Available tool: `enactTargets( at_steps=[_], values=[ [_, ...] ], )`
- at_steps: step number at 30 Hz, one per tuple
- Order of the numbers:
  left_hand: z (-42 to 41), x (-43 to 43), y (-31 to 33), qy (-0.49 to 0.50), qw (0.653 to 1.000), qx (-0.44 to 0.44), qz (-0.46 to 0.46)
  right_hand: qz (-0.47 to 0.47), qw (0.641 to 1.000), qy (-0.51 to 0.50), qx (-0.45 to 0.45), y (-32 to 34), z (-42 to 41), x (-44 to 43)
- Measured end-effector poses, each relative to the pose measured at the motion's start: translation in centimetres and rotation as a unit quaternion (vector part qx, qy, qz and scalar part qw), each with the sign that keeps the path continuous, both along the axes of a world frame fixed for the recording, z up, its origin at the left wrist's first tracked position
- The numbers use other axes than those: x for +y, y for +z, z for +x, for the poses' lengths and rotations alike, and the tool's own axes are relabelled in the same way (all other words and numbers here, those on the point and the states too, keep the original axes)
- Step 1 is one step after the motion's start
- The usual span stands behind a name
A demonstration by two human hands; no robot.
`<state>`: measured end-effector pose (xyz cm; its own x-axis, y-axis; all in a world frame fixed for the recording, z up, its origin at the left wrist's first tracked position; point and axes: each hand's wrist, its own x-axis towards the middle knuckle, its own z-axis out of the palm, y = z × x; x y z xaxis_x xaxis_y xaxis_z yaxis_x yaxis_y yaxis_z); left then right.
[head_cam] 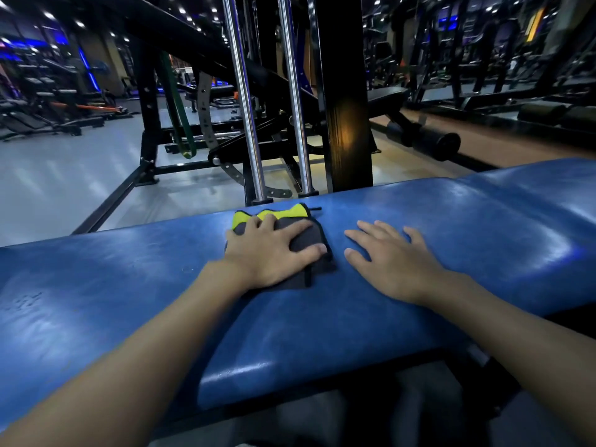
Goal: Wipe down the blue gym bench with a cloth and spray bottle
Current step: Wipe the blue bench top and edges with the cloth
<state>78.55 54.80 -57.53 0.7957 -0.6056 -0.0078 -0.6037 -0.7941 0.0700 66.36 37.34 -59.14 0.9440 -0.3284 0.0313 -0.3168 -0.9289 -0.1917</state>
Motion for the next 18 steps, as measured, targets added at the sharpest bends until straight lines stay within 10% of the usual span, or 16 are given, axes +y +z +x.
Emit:
enactTargets(
  at_steps=[18],
  values=[
    [-4.3,2.4,-0.4,0.001,0.999,-0.04,-0.003,-0.012,1.0,0.001,-0.006,0.4,2.0,1.1]
  ],
)
